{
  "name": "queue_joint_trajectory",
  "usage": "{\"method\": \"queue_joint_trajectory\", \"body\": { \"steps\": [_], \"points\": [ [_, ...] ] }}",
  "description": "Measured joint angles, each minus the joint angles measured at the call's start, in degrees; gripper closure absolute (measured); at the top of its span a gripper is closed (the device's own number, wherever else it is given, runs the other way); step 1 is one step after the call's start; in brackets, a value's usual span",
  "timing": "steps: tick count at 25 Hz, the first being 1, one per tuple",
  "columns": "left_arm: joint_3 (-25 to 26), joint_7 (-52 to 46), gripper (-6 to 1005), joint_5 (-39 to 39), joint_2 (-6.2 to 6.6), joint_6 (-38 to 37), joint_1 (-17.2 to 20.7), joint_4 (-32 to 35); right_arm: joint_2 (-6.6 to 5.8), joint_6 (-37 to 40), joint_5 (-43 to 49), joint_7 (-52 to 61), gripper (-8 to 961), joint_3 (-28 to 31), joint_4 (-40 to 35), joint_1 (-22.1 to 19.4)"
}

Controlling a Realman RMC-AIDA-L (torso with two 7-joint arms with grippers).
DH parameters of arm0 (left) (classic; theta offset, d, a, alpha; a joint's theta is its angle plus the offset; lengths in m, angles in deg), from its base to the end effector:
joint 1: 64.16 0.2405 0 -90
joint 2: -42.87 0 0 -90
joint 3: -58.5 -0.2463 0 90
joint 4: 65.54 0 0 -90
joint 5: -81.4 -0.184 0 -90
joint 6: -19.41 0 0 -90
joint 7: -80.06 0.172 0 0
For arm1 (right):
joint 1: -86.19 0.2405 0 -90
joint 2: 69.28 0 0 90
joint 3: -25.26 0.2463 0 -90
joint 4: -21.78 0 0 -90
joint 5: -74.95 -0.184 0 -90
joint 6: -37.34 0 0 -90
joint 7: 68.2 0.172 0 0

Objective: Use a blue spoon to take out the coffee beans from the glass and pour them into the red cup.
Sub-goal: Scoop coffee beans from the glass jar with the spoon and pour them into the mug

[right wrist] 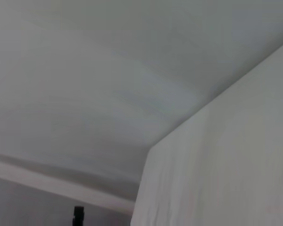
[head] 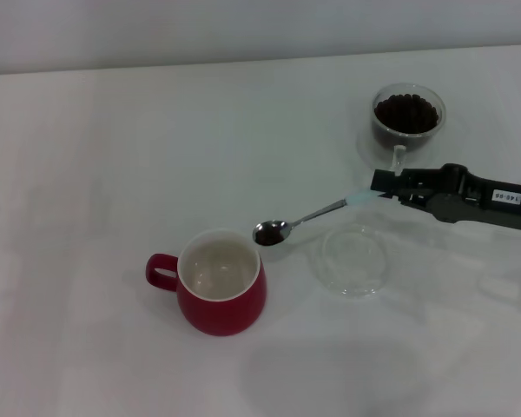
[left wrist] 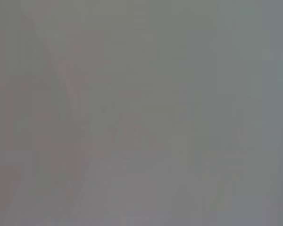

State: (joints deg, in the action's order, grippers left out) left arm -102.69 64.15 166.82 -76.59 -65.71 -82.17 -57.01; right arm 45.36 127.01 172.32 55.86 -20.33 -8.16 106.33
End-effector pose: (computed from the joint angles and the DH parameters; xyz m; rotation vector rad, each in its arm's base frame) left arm -0.3174 0.2878 0.0363 -1.3393 -0.5915 -0.9048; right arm 0.2696 0.2817 0.0022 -2.1376 1.9283 1.1054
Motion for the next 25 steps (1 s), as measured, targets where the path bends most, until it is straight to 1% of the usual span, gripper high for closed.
{"method": "queue_joint_trajectory", "body": {
  "steps": [5, 10, 17, 25],
  "points": [
    [0.00, 0.00, 213, 0.00, 0.01, 0.05, 0.01, 0.00, 0.33, 0.58, -0.57, -1.11, 798, -1.29, 0.09, 0.74],
    [0.00, 0.00, 213, 0.00, 0.04, 0.12, -0.04, 0.00, 0.46, 0.48, -2.96, -2.98, 798, -4.62, 0.02, 1.35],
    [0.01, 0.00, 214, 0.00, 0.11, 0.13, -0.63, -0.19, 0.53, -1.17, -3.90, -6.60, 798, -7.94, 0.20, 3.58],
    [0.00, 0.00, 213, -0.18, 0.22, 0.13, -0.98, -0.47, 0.59, -3.24, -5.15, -10.18, 797, -10.87, 0.20, 4.91]
  ]
}}
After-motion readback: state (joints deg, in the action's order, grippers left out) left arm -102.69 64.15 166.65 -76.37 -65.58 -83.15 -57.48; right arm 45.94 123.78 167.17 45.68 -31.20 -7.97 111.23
